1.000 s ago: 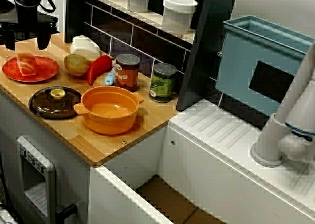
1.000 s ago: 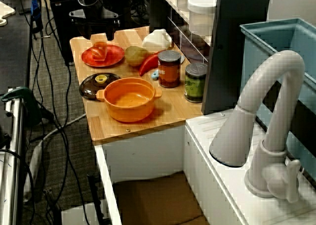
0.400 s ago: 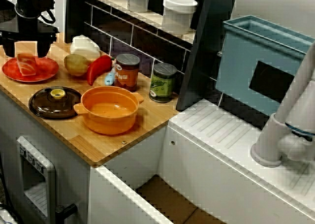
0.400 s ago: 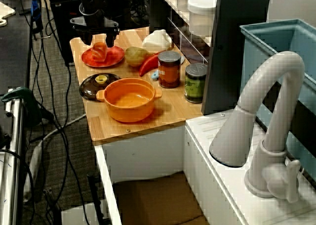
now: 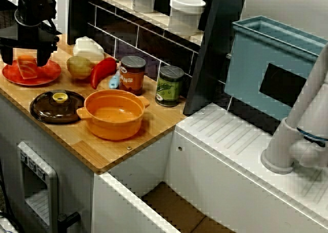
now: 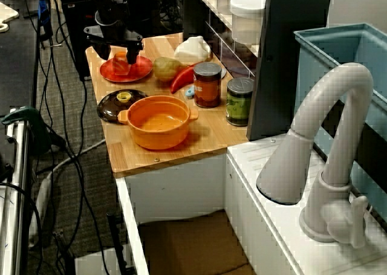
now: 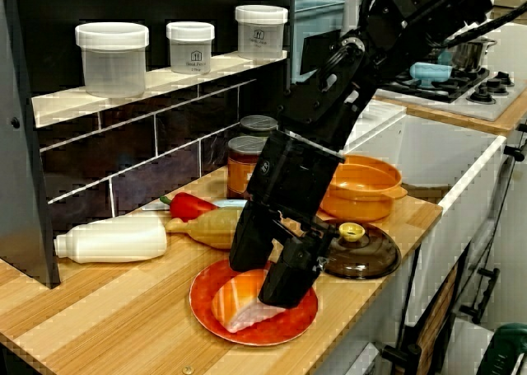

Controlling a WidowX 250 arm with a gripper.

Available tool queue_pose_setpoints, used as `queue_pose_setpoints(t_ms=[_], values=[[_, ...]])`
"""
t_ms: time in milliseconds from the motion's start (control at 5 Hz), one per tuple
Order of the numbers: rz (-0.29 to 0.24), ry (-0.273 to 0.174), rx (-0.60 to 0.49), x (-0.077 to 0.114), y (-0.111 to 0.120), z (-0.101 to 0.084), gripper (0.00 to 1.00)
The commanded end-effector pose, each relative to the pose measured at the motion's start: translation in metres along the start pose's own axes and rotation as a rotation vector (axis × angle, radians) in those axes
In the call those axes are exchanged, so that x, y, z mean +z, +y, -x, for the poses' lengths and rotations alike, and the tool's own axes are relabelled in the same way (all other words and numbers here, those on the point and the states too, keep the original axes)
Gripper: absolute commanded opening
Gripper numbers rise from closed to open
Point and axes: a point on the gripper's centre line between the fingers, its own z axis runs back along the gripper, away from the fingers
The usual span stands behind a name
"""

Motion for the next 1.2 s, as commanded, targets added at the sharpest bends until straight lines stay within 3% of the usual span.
queue_pose_setpoints(t_ms=[0, 200, 400, 800, 1000], values=[[-0.019, -0.022, 0.003, -0.003, -0.002, -0.004, 1.0], [-0.034, -0.017, -0.006, -0.008, -0.003, -0.004, 1.0], [-0.026, -0.004, -0.018, -0.008, -0.003, -0.003, 0.0], [-0.021, 0.022, -0.009, 0.0, -0.007, -0.01, 0.0], [0.014, 0.088, 0.006, 0.023, -0.012, -0.023, 0.0]])
